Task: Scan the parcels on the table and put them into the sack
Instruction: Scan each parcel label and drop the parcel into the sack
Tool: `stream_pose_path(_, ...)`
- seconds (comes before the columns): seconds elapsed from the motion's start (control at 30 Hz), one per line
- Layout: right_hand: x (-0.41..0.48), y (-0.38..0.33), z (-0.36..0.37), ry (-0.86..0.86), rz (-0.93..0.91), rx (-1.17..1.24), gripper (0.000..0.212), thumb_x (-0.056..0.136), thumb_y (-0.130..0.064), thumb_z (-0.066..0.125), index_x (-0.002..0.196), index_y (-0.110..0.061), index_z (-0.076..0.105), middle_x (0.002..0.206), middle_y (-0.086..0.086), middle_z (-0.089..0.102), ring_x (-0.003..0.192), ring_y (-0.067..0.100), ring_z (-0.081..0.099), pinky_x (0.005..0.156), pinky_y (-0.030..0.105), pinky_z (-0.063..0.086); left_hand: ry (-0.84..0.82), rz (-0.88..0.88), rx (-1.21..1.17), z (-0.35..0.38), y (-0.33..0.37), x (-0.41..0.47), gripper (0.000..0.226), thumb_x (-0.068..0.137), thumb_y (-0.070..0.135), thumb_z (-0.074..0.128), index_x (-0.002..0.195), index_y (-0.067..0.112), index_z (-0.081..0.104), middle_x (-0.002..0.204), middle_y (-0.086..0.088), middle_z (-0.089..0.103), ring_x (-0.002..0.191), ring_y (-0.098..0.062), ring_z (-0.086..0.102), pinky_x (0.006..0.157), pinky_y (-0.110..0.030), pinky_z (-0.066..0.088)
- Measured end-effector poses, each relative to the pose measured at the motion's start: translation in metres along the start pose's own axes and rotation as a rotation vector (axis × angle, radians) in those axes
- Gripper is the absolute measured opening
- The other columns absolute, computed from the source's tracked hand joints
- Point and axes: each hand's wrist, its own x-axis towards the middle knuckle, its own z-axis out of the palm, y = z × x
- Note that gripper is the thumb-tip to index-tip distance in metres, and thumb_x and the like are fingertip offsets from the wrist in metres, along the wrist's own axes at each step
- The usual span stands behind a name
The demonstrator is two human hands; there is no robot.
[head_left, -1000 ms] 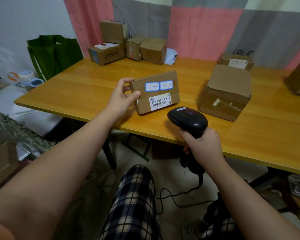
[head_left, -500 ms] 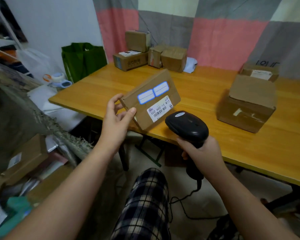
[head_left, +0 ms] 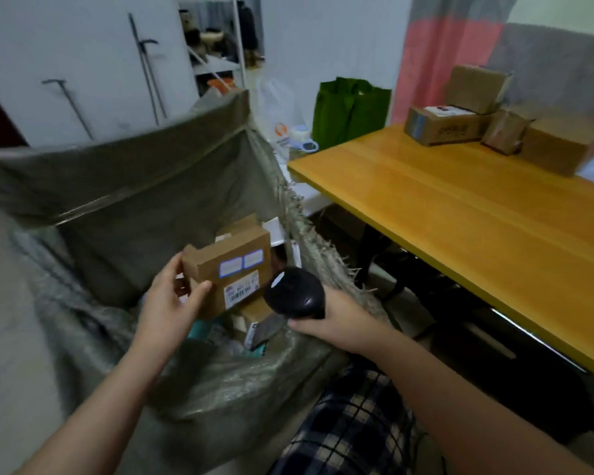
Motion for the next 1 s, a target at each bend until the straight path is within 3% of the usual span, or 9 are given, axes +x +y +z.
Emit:
stream_pose_path(0.1,0.019,0.016,0.013,-0.158,0.062,-0.183,0.055,0.081,-0.028,0.077,0.130,-0.026,0.053,0.126,-0.005,0.061,0.114,0.005,0.052,0.087,0.018,0.039,-0.043,0.032,0.121,-0.009,-0.013,0.001,0.060,0.084,0.009,0.070,0.139,0.008,0.046,0.125,-0.014,0.059,0.107,-0.029,0.061,0.095,-0.037,0.047)
stream_pose_path(0.27,-0.006,0.043,0.013,-0.252,0.155,-0.395,0.042,0.075,-0.024,0.079,0.113,-0.018,0.061,0.110,0.003,0.067,0.104,0.018,0.062,0.089,0.028,0.050,-0.076,0.082,0.240,-0.018,-0.020,-0.002,0.064,0.087,0.017,0.067,0.145,0.013,0.038,0.120,-0.005,0.053,0.111,-0.017,0.051,0.093,-0.027,0.038)
stream_pose_path(0.37,-0.040,0.040,0.006,-0.096,0.144,-0.143,0.040,0.071,-0.011,0.079,0.108,-0.016,0.066,0.101,0.003,0.071,0.093,0.014,0.067,0.083,0.030,0.054,-0.042,0.101,0.185,-0.022,-0.014,-0.008,0.067,0.087,0.020,0.068,0.146,0.017,0.038,0.114,0.006,0.047,0.105,-0.007,0.047,0.091,-0.024,0.038)
stream_pose_path(0.47,-0.075,0.036,0.005,0.053,0.148,-0.027,0.037,0.072,-0.001,0.076,0.105,-0.014,0.066,0.097,0.007,0.071,0.091,0.015,0.067,0.079,0.034,0.054,-0.041,0.115,0.093,-0.019,-0.003,-0.015,0.063,0.084,0.018,0.071,0.141,0.010,0.045,0.119,-0.008,0.057,0.108,-0.023,0.057,0.095,-0.031,0.043)
stream_pose_path(0.57,-0.098,0.038,0.013,0.335,0.159,0.085,0.038,0.071,0.002,0.080,0.088,-0.028,0.064,0.087,-0.006,0.070,0.079,0.005,0.066,0.071,0.025,0.053,-0.073,0.191,0.261,-0.009,0.009,-0.021,0.057,0.080,0.023,0.073,0.132,0.011,0.054,0.105,-0.009,0.060,0.105,-0.030,0.058,0.082,-0.030,0.042)
stream_pose_path(0.67,-0.110,0.040,0.017,0.546,0.139,0.206,0.042,0.069,0.006,0.079,0.083,-0.030,0.062,0.081,-0.014,0.068,0.076,-0.002,0.061,0.064,0.012,0.047,-0.199,0.158,0.413,0.002,0.021,-0.019,0.059,0.080,0.034,0.069,0.133,0.015,0.054,0.117,-0.011,0.061,0.108,-0.029,0.057,0.082,-0.033,0.044)
stream_pose_path(0.83,-0.124,0.037,0.024,0.566,0.126,0.232,0.044,0.068,0.004,0.081,0.086,-0.031,0.062,0.078,-0.019,0.070,0.076,-0.008,0.063,0.066,0.010,0.047,-0.556,0.004,0.551,0.029,0.031,-0.016,0.036,0.084,0.039,0.064,0.108,0.012,0.063,0.102,-0.008,0.068,0.092,-0.025,0.062,0.073,-0.031,0.049)
stream_pose_path(0.9,-0.124,0.035,0.021,0.521,0.134,0.195,0.046,0.068,0.000,0.082,0.088,-0.036,0.061,0.082,-0.021,0.070,0.082,-0.008,0.063,0.069,0.009,0.046,-0.560,-0.046,0.469,0.041,0.031,-0.017,0.029,0.086,0.036,0.064,0.099,0.011,0.062,0.094,-0.006,0.066,0.086,-0.024,0.061,0.068,-0.029,0.045)
stream_pose_path(1.0,-0.112,0.033,0.017,0.490,0.109,0.088,0.045,0.070,-0.003,0.082,0.099,-0.033,0.065,0.095,-0.019,0.069,0.092,-0.002,0.062,0.077,0.009,0.045,-0.472,-0.274,-0.133,0.053,0.037,-0.017,0.013,0.089,0.026,0.063,0.088,0.013,0.063,0.083,-0.004,0.066,0.070,-0.016,0.060,0.058,-0.025,0.042)
